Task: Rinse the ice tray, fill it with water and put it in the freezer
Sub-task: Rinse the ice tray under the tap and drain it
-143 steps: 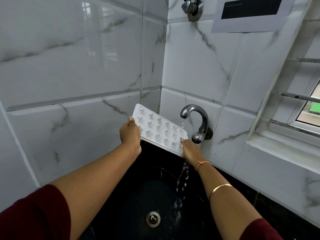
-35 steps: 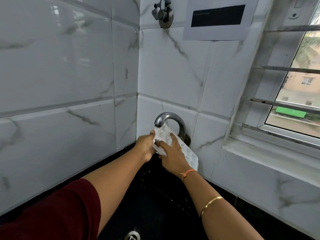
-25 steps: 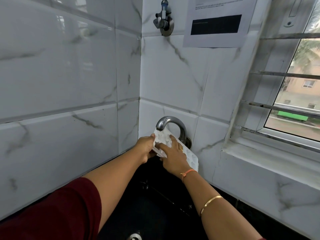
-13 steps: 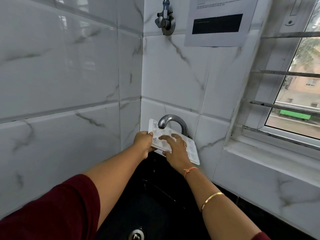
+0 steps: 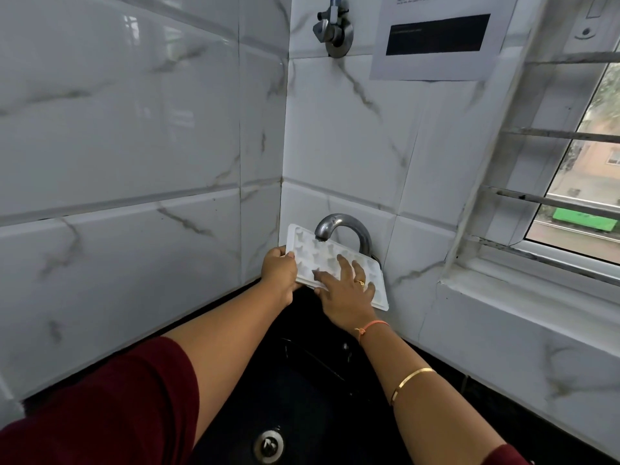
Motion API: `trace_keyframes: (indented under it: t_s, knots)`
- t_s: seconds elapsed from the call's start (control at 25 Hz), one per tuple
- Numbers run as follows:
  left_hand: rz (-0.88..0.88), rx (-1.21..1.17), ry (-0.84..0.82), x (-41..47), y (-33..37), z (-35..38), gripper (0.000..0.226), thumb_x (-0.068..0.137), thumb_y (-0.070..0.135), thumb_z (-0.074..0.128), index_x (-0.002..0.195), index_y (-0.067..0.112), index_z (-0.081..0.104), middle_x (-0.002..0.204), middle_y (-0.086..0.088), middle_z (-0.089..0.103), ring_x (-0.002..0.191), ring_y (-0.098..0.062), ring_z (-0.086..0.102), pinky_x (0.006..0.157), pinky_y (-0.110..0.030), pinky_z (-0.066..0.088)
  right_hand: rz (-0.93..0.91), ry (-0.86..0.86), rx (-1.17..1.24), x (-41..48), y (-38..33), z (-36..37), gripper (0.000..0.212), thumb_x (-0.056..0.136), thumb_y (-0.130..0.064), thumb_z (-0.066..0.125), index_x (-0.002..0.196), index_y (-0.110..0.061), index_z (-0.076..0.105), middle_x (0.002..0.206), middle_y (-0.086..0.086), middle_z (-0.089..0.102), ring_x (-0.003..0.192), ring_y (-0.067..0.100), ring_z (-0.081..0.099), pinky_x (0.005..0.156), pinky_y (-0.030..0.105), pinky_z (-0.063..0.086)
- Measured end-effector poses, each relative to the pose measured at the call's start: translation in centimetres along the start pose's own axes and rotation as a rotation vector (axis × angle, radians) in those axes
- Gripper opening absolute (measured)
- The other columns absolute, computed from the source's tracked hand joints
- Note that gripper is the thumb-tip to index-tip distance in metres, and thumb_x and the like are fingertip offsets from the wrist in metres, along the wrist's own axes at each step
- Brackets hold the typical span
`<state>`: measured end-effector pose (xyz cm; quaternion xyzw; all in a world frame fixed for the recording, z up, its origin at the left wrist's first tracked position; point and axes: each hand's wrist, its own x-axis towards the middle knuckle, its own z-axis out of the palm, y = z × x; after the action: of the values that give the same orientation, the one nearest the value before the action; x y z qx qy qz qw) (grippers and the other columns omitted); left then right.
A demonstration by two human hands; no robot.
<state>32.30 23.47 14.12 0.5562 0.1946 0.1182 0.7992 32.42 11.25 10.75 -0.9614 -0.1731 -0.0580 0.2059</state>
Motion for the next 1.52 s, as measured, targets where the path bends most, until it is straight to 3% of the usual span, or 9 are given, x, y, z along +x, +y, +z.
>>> trace_keyframes:
  t_s: [0.28, 0.4, 0.52, 0.72, 0.92, 1.16, 1.32, 1.44, 1.52]
  knots:
    - [-0.012, -0.037, 0.000, 0.1, -0.2, 0.3, 0.028, 0.099, 0.008, 0.033, 0.122, 0.006, 0.049, 0.107, -0.013, 0.056, 0.094, -0.029, 0.058, 0.080, -0.043, 0.051, 0.002, 0.026, -0.011, -0.1, 0.4, 0.3, 0.036, 0.098, -0.035, 0.037, 0.134, -0.041, 0.041, 0.159, 0.003, -0.001, 0.145, 0.032, -0.013, 0.111, 0.063, 0.000]
    - [0.014, -0.038, 0.013, 0.6, -0.2, 0.2, 0.027, 0.099, 0.008, 0.033, 0.120, 0.008, 0.050, 0.108, -0.014, 0.056, 0.094, -0.029, 0.057, 0.080, -0.044, 0.053, 0.026, -0.048, 0.027, -0.2, 0.5, 0.3, 0.043, 0.099, -0.029, 0.035, 0.137, -0.049, 0.034, 0.159, 0.004, -0.009, 0.144, 0.032, -0.017, 0.111, 0.063, -0.003]
    - [0.004, -0.042, 0.007, 0.6, -0.6, 0.0, 0.026, 0.099, 0.008, 0.034, 0.118, 0.009, 0.051, 0.105, -0.012, 0.057, 0.093, -0.029, 0.058, 0.079, -0.044, 0.053, 0.064, -0.075, 0.073, 0.1, 0.5, -0.1, 0.045, 0.096, -0.023, 0.038, 0.132, -0.048, 0.039, 0.159, 0.004, -0.007, 0.144, 0.030, -0.018, 0.111, 0.063, -0.004]
    - [0.065, 0.033, 0.034, 1.2, -0.5, 0.0, 0.020, 0.098, 0.012, 0.037, 0.106, 0.017, 0.055, 0.111, -0.013, 0.061, 0.104, -0.033, 0.061, 0.093, -0.053, 0.050, 0.051, -0.097, 0.083, 0.0, -0.2, 0.3, 0.045, 0.097, -0.026, 0.035, 0.136, -0.049, 0.033, 0.158, 0.004, -0.010, 0.144, 0.030, -0.021, 0.111, 0.061, -0.007]
    - [0.066, 0.024, 0.065, 1.4, -0.1, -0.9, 0.020, 0.098, 0.013, 0.037, 0.093, 0.019, 0.055, 0.107, -0.014, 0.062, 0.104, -0.035, 0.062, 0.091, -0.054, 0.051, 0.094, 0.057, 0.386, 0.1, 0.5, -0.3, 0.037, 0.092, -0.020, 0.044, 0.122, -0.042, 0.050, 0.156, 0.002, 0.011, 0.145, 0.025, -0.002, 0.116, 0.052, 0.009]
    - [0.074, -0.070, 0.073, 1.5, 0.6, -1.4, 0.023, 0.099, 0.012, 0.034, 0.109, 0.014, 0.055, 0.109, -0.013, 0.060, 0.099, -0.031, 0.060, 0.090, -0.052, 0.052, 0.113, -0.099, 0.196, -0.1, 0.7, 0.6, 0.057, 0.090, -0.019, 0.042, 0.137, -0.051, 0.030, 0.158, 0.002, -0.015, 0.145, 0.029, -0.018, 0.115, 0.057, -0.003]
    - [0.080, -0.062, 0.083, 1.3, 0.6, -1.3, 0.020, 0.099, 0.012, 0.035, 0.103, 0.017, 0.054, 0.113, -0.015, 0.061, 0.103, -0.032, 0.061, 0.091, -0.053, 0.051, 0.124, -0.071, 0.188, 0.0, 0.4, 0.4, 0.061, 0.085, -0.011, 0.043, 0.132, -0.049, 0.036, 0.158, 0.003, -0.014, 0.143, 0.029, -0.023, 0.112, 0.059, -0.007]
    - [0.075, -0.070, 0.084, 1.5, 0.5, -1.3, 0.020, 0.099, 0.013, 0.034, 0.102, 0.018, 0.053, 0.110, -0.012, 0.060, 0.102, -0.032, 0.061, 0.089, -0.053, 0.052, 0.100, -0.093, 0.107, -0.1, 0.3, 0.6, 0.067, 0.084, -0.013, 0.044, 0.138, -0.049, 0.026, 0.157, 0.005, -0.018, 0.143, 0.030, -0.025, 0.111, 0.059, -0.009]
    - [0.072, -0.074, 0.089, 1.4, 0.4, -1.4, 0.020, 0.099, 0.014, 0.034, 0.102, 0.019, 0.053, 0.109, -0.011, 0.060, 0.100, -0.031, 0.061, 0.086, -0.050, 0.054, 0.107, -0.101, 0.135, -0.1, 0.4, 0.5, 0.066, 0.084, -0.013, 0.045, 0.137, -0.050, 0.030, 0.158, 0.004, -0.016, 0.143, 0.030, -0.024, 0.112, 0.060, -0.009]
